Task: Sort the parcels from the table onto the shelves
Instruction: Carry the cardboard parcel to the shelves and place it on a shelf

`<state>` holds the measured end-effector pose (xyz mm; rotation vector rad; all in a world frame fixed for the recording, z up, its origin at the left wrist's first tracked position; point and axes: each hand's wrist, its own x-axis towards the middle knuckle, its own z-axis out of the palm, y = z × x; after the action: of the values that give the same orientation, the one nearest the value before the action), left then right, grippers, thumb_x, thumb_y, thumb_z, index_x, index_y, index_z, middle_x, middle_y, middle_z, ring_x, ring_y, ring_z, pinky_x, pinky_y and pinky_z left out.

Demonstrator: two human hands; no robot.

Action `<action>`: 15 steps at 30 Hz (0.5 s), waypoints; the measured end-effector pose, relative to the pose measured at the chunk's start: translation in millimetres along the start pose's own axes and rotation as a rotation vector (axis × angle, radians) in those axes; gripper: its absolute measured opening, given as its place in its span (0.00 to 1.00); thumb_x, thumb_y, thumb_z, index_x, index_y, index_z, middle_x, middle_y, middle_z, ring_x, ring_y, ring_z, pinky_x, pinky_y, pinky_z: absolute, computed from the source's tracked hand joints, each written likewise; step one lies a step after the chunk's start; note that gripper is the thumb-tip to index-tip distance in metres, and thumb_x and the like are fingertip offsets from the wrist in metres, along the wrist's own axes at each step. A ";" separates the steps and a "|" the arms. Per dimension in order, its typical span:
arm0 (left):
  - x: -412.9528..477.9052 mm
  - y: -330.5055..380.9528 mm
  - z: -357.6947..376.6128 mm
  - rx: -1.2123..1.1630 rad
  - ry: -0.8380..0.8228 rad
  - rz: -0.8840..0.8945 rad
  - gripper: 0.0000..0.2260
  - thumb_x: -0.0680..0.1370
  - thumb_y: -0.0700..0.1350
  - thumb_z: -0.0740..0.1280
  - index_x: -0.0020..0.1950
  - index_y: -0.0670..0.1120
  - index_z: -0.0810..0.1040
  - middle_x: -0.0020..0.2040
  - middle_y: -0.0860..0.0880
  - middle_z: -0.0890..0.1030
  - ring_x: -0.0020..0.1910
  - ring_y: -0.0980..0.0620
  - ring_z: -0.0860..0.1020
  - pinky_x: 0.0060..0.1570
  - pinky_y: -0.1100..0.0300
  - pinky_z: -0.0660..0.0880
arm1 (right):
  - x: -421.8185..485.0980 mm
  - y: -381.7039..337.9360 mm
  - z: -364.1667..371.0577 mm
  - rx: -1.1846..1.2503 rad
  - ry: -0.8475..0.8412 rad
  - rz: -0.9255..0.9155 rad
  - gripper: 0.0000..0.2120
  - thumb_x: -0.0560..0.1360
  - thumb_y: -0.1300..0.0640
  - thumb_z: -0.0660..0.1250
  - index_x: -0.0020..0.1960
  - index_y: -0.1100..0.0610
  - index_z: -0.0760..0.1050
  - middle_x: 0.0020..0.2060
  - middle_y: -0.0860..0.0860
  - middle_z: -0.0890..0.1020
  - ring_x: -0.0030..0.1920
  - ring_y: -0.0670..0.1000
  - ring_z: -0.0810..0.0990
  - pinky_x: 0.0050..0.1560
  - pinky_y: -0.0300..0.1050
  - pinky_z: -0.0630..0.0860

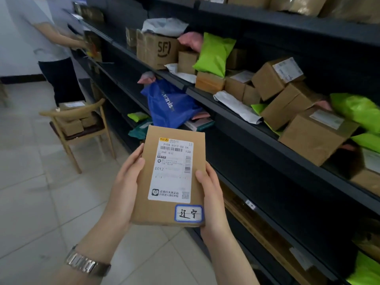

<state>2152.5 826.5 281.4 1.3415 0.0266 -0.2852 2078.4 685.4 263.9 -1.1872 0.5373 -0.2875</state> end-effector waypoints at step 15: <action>251.6 11.6 11.7 0.115 -0.461 -0.318 0.20 0.77 0.65 0.64 0.64 0.60 0.82 0.58 0.51 0.87 0.59 0.46 0.85 0.64 0.42 0.76 | 164.2 5.2 85.0 0.193 0.439 -0.040 0.17 0.81 0.54 0.65 0.69 0.42 0.73 0.62 0.49 0.85 0.60 0.53 0.85 0.65 0.58 0.79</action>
<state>2396.1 770.1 249.4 1.3560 -0.1666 -0.8706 2261.8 675.7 241.8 -0.9487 0.8477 -0.6285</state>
